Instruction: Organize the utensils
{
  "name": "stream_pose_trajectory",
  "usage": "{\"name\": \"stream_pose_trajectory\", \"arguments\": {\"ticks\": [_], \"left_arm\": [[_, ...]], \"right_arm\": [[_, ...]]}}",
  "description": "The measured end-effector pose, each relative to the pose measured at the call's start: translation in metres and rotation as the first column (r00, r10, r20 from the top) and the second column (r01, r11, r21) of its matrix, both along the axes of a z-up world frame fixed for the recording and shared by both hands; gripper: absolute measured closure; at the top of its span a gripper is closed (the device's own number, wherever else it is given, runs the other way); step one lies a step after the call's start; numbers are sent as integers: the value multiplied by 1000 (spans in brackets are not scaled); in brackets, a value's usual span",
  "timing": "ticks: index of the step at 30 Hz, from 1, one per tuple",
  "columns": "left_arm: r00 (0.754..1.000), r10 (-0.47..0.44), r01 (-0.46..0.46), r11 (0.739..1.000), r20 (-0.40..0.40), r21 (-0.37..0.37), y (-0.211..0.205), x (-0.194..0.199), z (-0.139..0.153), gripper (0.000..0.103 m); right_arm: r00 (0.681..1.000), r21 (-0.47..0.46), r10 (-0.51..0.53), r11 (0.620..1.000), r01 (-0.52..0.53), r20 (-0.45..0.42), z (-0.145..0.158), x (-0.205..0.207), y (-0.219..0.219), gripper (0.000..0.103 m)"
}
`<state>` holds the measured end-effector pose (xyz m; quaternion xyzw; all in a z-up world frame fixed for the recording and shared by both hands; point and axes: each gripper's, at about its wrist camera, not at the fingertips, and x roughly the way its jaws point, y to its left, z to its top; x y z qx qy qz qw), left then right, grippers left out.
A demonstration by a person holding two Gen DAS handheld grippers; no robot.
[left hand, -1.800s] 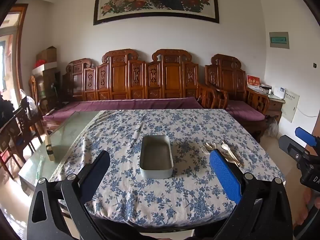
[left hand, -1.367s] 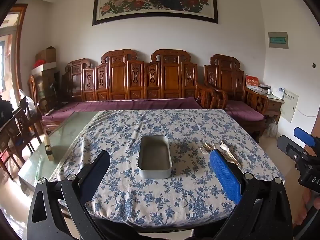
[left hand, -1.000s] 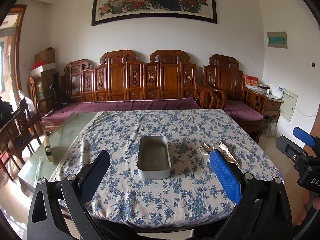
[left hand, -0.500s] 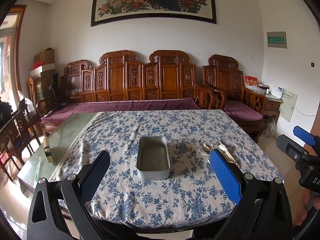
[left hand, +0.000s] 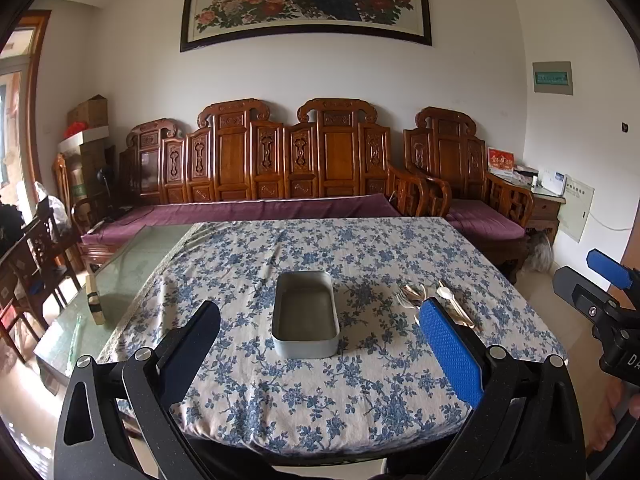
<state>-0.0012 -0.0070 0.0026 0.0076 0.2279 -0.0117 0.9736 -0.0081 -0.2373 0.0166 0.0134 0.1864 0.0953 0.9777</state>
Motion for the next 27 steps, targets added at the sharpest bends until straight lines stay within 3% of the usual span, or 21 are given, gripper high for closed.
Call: {"name": "stream_pose_trajectory", "arguments": {"ticks": [27], "left_arm": [[1000, -8, 8, 1000, -3, -1, -3, -1, -4, 6]], "right_arm": [[1000, -6, -2, 1000, 2, 5, -1, 0, -2, 2]]}}
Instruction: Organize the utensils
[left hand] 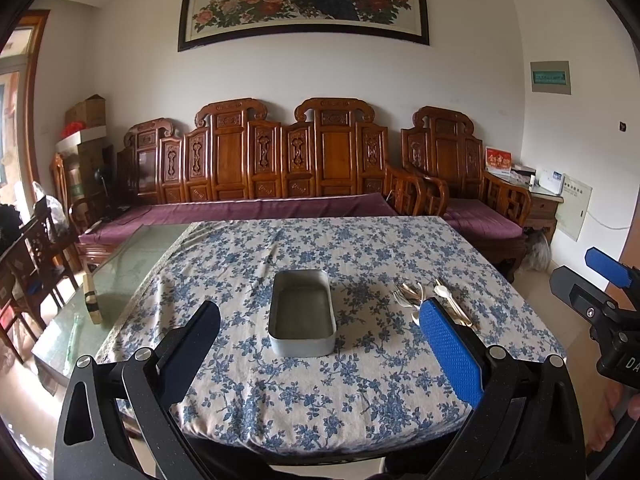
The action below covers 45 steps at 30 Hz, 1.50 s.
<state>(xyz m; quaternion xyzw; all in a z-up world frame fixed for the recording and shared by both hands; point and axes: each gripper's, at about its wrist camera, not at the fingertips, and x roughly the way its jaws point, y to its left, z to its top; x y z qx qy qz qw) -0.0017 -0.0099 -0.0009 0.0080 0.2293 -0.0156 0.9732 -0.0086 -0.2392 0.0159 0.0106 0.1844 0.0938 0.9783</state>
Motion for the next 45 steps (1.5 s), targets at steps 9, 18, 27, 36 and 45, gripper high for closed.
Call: {"name": "stream_pose_trajectory", "arguments": {"ticks": [9, 18, 27, 36, 45], "left_arm": [[1000, -5, 5, 1000, -4, -1, -2, 1, -1, 6], [997, -41, 41, 999, -66, 2, -7, 15, -15, 6], [982, -98, 100, 995, -162, 3, -22, 53, -45, 6], [963, -130, 139, 990, -235, 21, -35, 105, -74, 6], [935, -181, 195, 981, -307, 16, -57, 156, -105, 6]], "right_arm": [[1000, 0, 0, 1000, 0, -1, -1, 0, 1, 2], [1000, -11, -5, 1000, 4, -19, -14, 4, -2, 2], [998, -55, 1, 998, -4, -65, -44, 34, -14, 3], [989, -120, 8, 992, -26, -150, -76, 85, -31, 12], [966, -159, 1, 986, -43, -257, -113, 156, -62, 32]]}}
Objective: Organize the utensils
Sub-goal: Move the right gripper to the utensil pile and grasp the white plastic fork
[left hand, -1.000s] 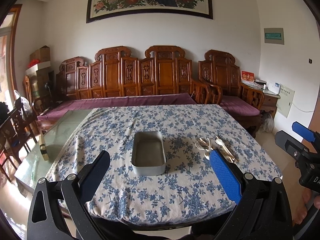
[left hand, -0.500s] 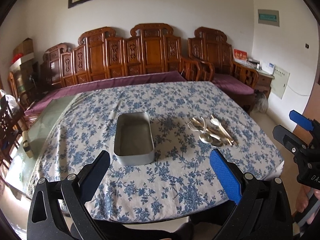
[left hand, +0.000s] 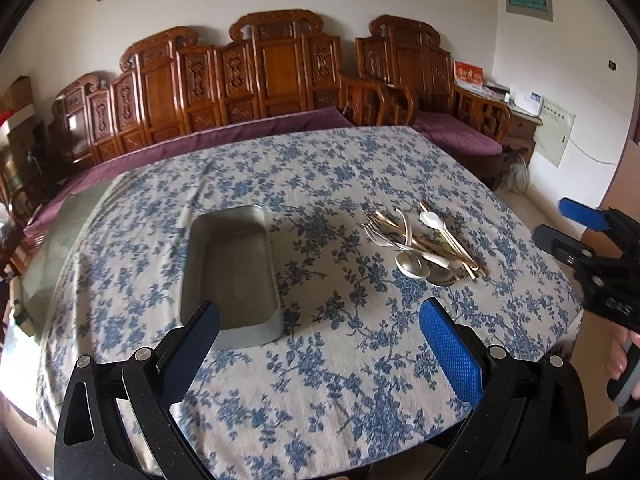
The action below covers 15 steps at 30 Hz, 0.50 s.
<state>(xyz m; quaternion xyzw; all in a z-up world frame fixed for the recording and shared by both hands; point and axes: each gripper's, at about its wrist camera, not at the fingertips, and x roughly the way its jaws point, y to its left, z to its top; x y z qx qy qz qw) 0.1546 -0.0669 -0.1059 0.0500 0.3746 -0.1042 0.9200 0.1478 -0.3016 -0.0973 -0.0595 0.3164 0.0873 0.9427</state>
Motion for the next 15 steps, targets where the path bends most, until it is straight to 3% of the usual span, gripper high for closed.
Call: {"name": "stream_pose_trajectory", "arguments": {"ticks": [7, 15], "left_arm": [[996, -54, 54, 999, -76, -3, -27, 33, -30, 8], [979, -90, 93, 996, -182, 9, -61, 78, -75, 17]], "right_arm": [[996, 13, -26, 1000, 27, -89, -41, 45, -28, 40], [988, 20, -13, 1000, 16, -154, -77, 77, -42, 46]]}}
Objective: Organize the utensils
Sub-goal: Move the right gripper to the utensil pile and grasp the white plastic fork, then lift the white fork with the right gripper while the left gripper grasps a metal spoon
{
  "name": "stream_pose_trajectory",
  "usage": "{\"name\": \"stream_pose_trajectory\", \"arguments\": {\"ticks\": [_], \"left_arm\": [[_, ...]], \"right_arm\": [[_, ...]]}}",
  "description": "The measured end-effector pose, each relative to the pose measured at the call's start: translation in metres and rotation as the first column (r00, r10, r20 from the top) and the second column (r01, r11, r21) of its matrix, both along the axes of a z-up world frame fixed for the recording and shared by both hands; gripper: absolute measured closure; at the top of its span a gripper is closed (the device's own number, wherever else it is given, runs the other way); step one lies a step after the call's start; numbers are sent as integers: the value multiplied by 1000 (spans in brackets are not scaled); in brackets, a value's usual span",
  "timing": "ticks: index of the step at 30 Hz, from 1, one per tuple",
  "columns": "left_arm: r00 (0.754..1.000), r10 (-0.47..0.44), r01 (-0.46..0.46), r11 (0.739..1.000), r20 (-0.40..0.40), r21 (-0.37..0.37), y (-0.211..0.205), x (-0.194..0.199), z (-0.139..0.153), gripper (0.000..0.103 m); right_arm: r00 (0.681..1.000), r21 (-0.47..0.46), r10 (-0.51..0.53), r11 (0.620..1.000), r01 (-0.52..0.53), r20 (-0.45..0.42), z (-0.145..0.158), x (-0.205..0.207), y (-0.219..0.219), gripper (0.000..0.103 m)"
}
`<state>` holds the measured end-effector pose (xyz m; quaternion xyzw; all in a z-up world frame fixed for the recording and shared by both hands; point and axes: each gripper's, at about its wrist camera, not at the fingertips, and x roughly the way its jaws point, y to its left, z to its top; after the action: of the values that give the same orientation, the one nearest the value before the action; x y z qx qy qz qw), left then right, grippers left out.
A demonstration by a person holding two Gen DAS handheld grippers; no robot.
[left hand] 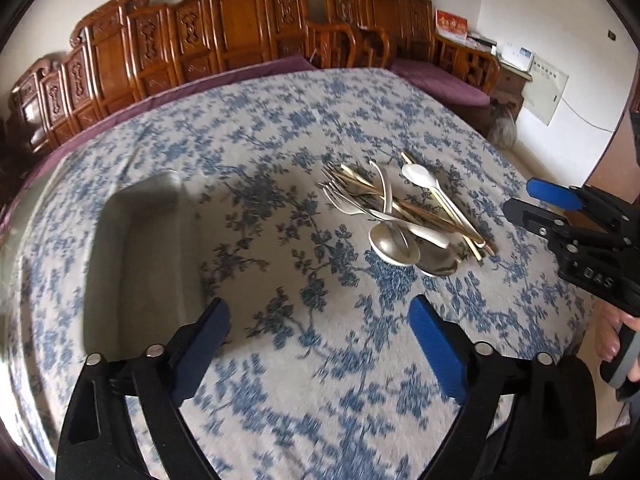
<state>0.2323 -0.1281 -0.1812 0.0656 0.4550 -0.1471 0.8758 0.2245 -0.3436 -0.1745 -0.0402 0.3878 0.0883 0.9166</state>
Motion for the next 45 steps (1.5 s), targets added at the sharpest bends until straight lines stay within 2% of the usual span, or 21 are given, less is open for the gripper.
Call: {"name": "stream_pose_trajectory", "arguments": {"ticks": [4, 9, 14, 17, 18, 20, 24, 31, 38, 40, 43, 44, 45], "left_arm": [[1000, -3, 3, 1000, -28, -5, -15, 21, -17, 20], [999, 8, -8, 1000, -37, 10, -26, 37, -31, 20], [999, 18, -17, 1000, -44, 16, -25, 44, -37, 20], [999, 18, -18, 1000, -44, 13, -22, 43, -36, 20], [999, 19, -19, 1000, -42, 11, -21, 42, -35, 20], [999, 21, -20, 1000, -39, 9, -17, 40, -34, 20], [998, 34, -35, 999, -48, -10, -6, 36, -34, 20], [997, 46, -47, 999, -55, -15, 3, 34, -37, 20], [998, 28, -30, 999, -50, -26, -3, 35, -37, 21], [999, 5, -7, 1000, -39, -30, -13, 35, -34, 26], [999, -10, 9, 999, -38, -33, -23, 36, -34, 26], [999, -12, 11, 999, -40, -33, -26, 36, -34, 26], [999, -15, 13, 999, -41, -32, -28, 36, -35, 26]], "right_arm": [[1000, 30, -1, 1000, 2, -18, -7, 7, -10, 46], [998, 90, 43, 995, -38, -54, -21, 20, -8, 53], [989, 141, 118, 985, -104, -91, -41, 40, 10, 65], [979, 183, 144, 976, -117, -142, -57, 57, 20, 71], [975, 189, 151, 975, -120, -161, -63, 62, 24, 72], [968, 200, 165, 972, -126, -190, -71, 69, 29, 81], [955, 202, 191, 968, -146, -228, -77, 72, 35, 88], [953, 257, 228, 951, -174, -198, -59, 63, 29, 89], [959, 163, 209, 970, -178, -194, -55, 47, 23, 89], [962, 166, 211, 969, -183, -171, -54, 42, 19, 89], [970, 184, 217, 963, -195, -108, -44, 38, 15, 90], [973, 186, 212, 963, -194, -86, -39, 38, 14, 102], [975, 187, 210, 963, -194, -68, -34, 38, 13, 102]]}}
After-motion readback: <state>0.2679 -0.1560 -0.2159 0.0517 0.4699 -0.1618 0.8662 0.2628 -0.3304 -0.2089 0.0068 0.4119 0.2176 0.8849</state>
